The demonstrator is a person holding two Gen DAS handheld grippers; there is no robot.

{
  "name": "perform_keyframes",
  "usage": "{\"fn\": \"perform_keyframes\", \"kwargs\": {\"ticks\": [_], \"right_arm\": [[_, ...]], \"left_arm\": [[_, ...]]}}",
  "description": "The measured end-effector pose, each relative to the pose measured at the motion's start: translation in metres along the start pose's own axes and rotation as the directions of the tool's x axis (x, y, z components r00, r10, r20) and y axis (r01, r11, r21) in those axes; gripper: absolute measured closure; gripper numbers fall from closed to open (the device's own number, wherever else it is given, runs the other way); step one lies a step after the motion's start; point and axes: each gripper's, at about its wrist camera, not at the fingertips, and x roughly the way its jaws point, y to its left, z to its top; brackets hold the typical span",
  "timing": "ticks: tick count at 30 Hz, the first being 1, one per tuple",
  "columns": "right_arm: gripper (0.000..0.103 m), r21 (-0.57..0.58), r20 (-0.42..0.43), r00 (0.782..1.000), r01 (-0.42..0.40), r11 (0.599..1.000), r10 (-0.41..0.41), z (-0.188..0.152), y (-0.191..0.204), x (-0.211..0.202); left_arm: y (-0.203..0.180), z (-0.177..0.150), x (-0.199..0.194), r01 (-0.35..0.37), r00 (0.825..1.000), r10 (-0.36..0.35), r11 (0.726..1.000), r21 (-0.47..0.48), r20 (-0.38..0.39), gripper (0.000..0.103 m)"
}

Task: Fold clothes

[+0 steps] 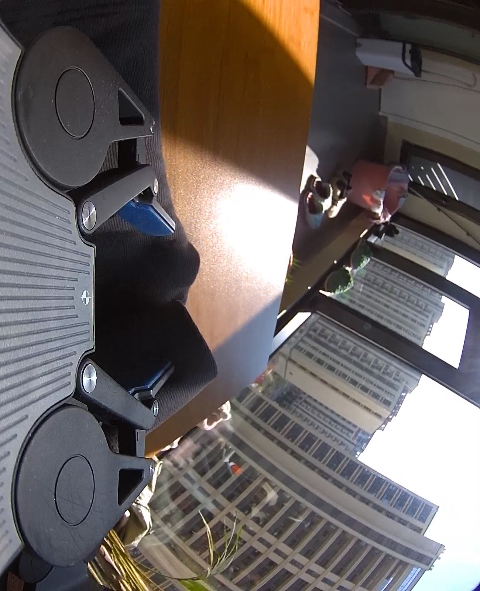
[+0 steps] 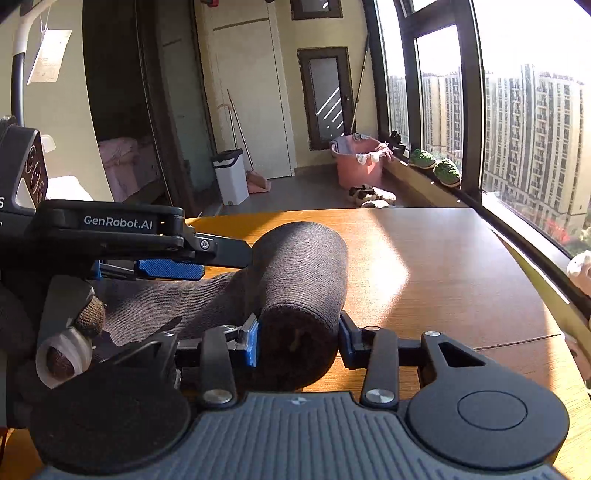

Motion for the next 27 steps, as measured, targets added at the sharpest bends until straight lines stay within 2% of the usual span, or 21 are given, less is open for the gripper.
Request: {"fn": "perform_keyframes", "kwargs": {"ticks": [2, 5, 9, 12, 15, 17, 20, 23, 25, 27], "right_arm": [[0.063, -0.117, 0.003, 0.999, 0.035, 0.993, -0.035, 0.0, 0.019, -0.001], [0.063, -0.261, 0.024, 0.997, 0.083, 0.962, -0.08, -0.002, 0.042, 0.0], [0.059, -0.367, 0.043, 0.996, 0.086, 0.926, -0.075, -0.004, 0.061, -0.001], [0.052, -0.303, 0.042, 0.999, -0.005, 0.953, 0.019, 0.001, 0.052, -0.01], [0.045, -0.176, 0.039, 0.991, -0.121, 0.977, 0.13, 0.013, 0.032, -0.021], [0.031, -0.105, 0.044, 0.983, -0.171, 0.98, 0.177, 0.02, 0.018, -0.025], [0.03, 0.006, 0.049, 0.983, -0.176, 0.984, 0.176, 0.025, 0.001, -0.02], [0.029, 0.162, 0.012, 0.98, -0.199, 0.967, 0.199, 0.018, -0.019, 0.0], [0.028, 0.184, -0.045, 0.981, -0.175, 0.967, 0.186, 0.01, -0.021, 0.015], [0.025, 0.147, -0.066, 0.985, -0.146, 0.978, 0.157, 0.0, -0.016, 0.02]], "left_arm": [[-0.008, 0.006, -0.005, 0.033, 0.999, -0.033, 0.999, 0.002, 0.017, 0.023], [-0.026, 0.008, -0.003, 0.047, 0.999, -0.048, 0.997, 0.055, 0.018, 0.021], [-0.034, 0.001, 0.007, -0.024, 1.0, 0.023, 0.991, 0.13, 0.008, 0.023], [-0.021, -0.004, 0.009, -0.046, 0.999, 0.045, 0.991, 0.123, 0.007, 0.022], [-0.006, -0.003, 0.003, -0.062, 0.998, 0.061, 0.993, 0.1, 0.014, 0.019], [0.001, -0.001, 0.0, -0.078, 0.997, 0.077, 0.992, 0.1, 0.019, 0.018], [0.008, -0.002, -0.004, -0.091, 0.996, 0.089, 0.991, 0.094, 0.022, 0.016], [0.012, -0.004, -0.005, -0.091, 0.996, 0.09, 0.992, 0.087, 0.019, 0.013], [0.015, -0.006, -0.004, -0.096, 0.995, 0.095, 0.992, 0.086, 0.013, 0.012], [0.017, -0.008, -0.004, -0.104, 0.995, 0.104, 0.991, 0.088, 0.007, 0.012]]}}
